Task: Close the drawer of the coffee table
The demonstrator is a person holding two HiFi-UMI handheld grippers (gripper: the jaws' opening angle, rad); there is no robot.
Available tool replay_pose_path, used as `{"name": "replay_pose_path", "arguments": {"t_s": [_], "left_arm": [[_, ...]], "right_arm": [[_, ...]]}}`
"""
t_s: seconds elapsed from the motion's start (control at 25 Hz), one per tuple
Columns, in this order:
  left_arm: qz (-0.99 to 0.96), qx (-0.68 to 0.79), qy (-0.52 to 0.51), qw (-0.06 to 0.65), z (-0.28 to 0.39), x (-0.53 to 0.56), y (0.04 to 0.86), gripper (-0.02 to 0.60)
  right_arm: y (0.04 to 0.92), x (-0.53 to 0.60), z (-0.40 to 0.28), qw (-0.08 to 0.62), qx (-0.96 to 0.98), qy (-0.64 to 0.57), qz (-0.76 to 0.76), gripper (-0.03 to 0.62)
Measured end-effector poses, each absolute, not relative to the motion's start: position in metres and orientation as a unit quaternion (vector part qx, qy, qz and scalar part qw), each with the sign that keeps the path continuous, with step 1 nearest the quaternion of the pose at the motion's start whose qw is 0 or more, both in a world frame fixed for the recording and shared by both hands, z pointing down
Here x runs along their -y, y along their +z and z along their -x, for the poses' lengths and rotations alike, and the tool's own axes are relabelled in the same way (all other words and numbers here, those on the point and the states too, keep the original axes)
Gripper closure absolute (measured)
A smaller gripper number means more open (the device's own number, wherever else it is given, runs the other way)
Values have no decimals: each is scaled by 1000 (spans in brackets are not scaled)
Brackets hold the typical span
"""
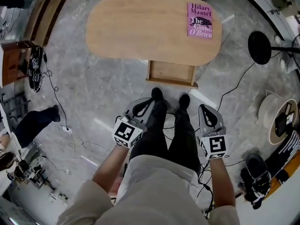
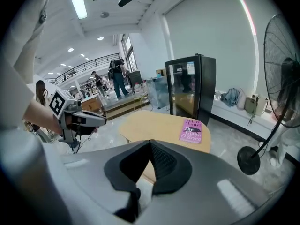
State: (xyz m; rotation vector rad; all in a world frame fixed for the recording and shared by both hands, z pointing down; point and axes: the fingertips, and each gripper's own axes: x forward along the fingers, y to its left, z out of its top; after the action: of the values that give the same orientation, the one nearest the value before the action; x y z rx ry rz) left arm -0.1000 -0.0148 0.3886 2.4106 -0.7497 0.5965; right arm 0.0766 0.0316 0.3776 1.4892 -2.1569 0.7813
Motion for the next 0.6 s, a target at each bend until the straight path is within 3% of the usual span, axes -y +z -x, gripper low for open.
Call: {"name": "replay_pose_path", "arguments": {"t_s": [0.48,0.6], "left_arm": [[-872,284,260,302,105,6,506,572],[-866,288,273,304,107,3,540,548]], "right_arm": [[504,-41,-75,231,763,329,-507,560],[539,-46,-77,239,762,339,-497,545]]}}
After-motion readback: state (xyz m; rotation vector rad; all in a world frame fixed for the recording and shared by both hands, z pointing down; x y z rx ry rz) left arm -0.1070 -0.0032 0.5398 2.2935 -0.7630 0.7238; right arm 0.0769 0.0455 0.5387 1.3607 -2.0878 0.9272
